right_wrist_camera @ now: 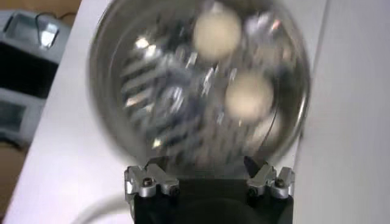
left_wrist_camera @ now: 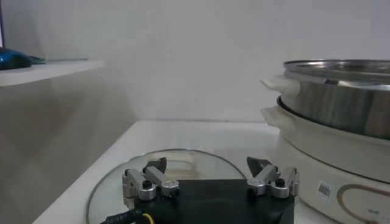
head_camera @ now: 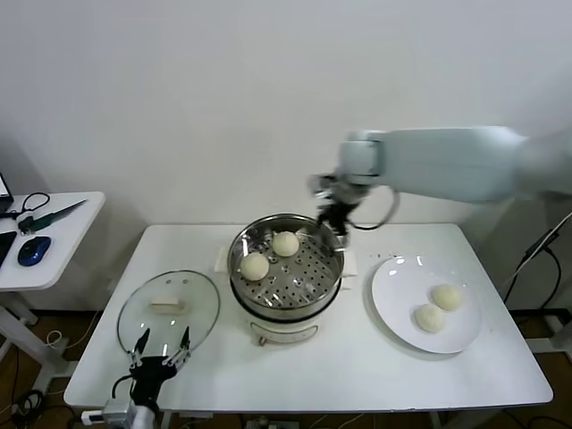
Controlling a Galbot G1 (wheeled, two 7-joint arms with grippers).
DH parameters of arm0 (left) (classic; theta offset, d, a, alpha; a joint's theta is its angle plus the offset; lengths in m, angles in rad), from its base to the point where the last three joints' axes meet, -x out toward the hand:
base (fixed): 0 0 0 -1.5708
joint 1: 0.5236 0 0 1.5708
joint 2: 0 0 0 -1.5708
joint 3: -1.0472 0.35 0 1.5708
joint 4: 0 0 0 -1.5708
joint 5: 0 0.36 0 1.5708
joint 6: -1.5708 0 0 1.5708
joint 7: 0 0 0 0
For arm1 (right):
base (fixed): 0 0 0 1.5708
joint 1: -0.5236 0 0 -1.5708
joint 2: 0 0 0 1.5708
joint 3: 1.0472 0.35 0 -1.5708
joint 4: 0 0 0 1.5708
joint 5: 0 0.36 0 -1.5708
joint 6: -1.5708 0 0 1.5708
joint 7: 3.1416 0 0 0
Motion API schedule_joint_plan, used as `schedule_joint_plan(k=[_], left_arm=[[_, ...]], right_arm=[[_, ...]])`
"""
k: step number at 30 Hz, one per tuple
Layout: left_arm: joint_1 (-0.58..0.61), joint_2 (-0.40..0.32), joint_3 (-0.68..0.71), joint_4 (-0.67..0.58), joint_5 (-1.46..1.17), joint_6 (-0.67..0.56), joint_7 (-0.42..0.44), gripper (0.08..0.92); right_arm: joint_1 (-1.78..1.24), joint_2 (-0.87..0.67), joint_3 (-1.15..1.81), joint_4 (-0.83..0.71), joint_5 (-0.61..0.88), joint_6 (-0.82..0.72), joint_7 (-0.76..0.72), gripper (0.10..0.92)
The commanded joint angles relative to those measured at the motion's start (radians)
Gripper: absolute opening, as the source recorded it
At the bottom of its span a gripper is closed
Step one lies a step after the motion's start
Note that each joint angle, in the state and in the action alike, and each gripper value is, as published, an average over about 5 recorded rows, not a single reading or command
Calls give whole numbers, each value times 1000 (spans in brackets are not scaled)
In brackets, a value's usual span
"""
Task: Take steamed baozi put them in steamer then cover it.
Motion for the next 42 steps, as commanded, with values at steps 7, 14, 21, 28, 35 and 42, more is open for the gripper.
schedule_joint_plan(k=[7, 14, 21, 28, 35, 42], left_arm=[[0, -17, -2, -7, 14, 8, 5, 823], [14, -23, -6, -3, 19, 4, 3, 823], [23, -27, -5, -2, 26, 1, 3, 823], [27, -25, -7, 3, 27, -2, 1, 823], [25, -20, -12, 6, 26, -2, 1, 823], [19, -21, -9, 7, 26, 2, 1, 823]], right_arm=[[-415, -557, 257, 25, -416, 57, -35, 823], [-634, -528, 439, -42, -491, 50, -20, 823], [-713, -462, 506, -117, -509, 36, 7, 823], [-751, -399, 553, -158, -493, 23, 31, 823], [-753, -380, 552, -164, -475, 16, 40, 822], [-723, -385, 531, -147, -474, 18, 22, 732]])
